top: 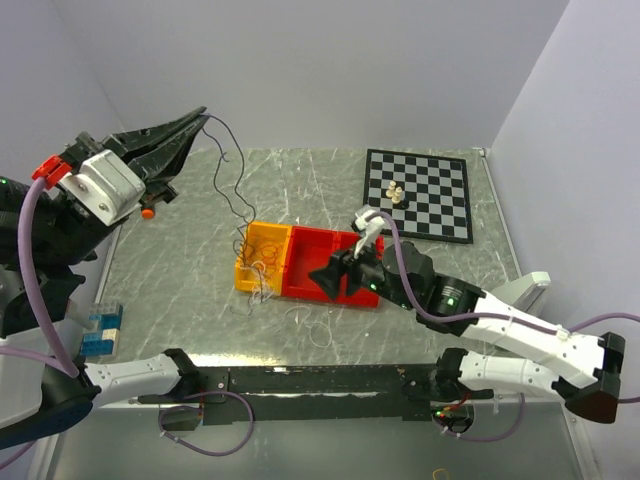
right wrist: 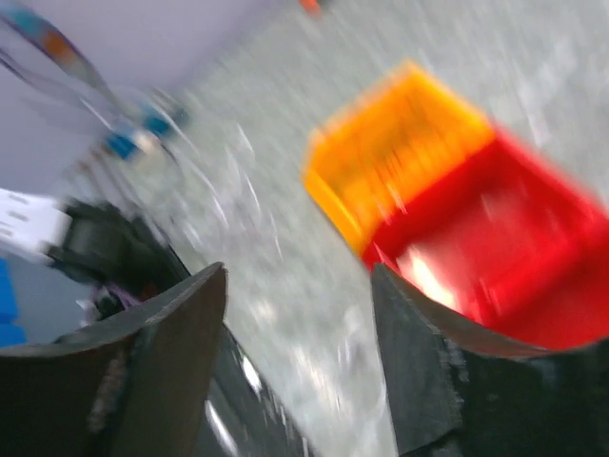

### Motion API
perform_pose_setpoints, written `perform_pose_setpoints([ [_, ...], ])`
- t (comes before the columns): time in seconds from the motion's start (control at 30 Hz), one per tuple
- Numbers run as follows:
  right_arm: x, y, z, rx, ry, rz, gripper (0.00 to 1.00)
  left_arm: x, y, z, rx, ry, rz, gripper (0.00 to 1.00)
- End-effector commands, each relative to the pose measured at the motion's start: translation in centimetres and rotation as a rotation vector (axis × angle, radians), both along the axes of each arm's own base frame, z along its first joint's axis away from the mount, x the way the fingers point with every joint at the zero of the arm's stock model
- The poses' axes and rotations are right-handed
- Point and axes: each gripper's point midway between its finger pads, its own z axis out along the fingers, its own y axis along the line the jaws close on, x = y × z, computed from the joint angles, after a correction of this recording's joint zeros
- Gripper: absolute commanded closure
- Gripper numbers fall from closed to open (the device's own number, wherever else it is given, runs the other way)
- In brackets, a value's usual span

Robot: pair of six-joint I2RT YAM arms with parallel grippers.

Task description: Untangle the cables

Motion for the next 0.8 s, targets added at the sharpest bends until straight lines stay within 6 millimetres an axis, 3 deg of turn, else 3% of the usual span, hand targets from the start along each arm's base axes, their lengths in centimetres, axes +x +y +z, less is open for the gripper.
perform_pose_setpoints([
  [0.0, -0.3, 4.6, 8.7, 0.22, -0.298, 0.191, 0.24, -0.6, -0.8, 0.0, -0.001, 0.015, -0.062, 0.98],
  [0.07, -0.8, 6.4, 9.7, 0.261, -0.357, 0.25, 0.05, -0.5, -1.0, -0.1, 0.001, 0.018, -0.065, 0.99],
  [0.17, -0.7, 8.1, 11.2, 0.287, -0.408, 0.276, 0.03, -0.7, -1.0, 0.0, 0.0, 0.018, -0.073, 0.99],
  [0.33, -0.8, 9.1, 13.5, 0.355, -0.442, 0.293, 0.07, -0.9, -0.9, -0.5, 0.008, 0.024, -0.079, 0.99],
  [0.47, -0.5, 9.9, 13.9, 0.375, -0.412, 0.296, 0.16, -1.2, -0.9, -0.8, 0.014, 0.027, -0.088, 0.99],
  [0.6, -0.5, 11.5, 12.8, 0.357, -0.352, 0.333, 0.26, -1.3, -1.0, -0.7, 0.014, 0.025, -0.092, 0.99],
  [0.77, -0.3, 12.8, 11.0, 0.327, -0.276, 0.344, 0.6, -1.4, -1.0, -0.4, 0.006, 0.024, -0.102, 0.99],
])
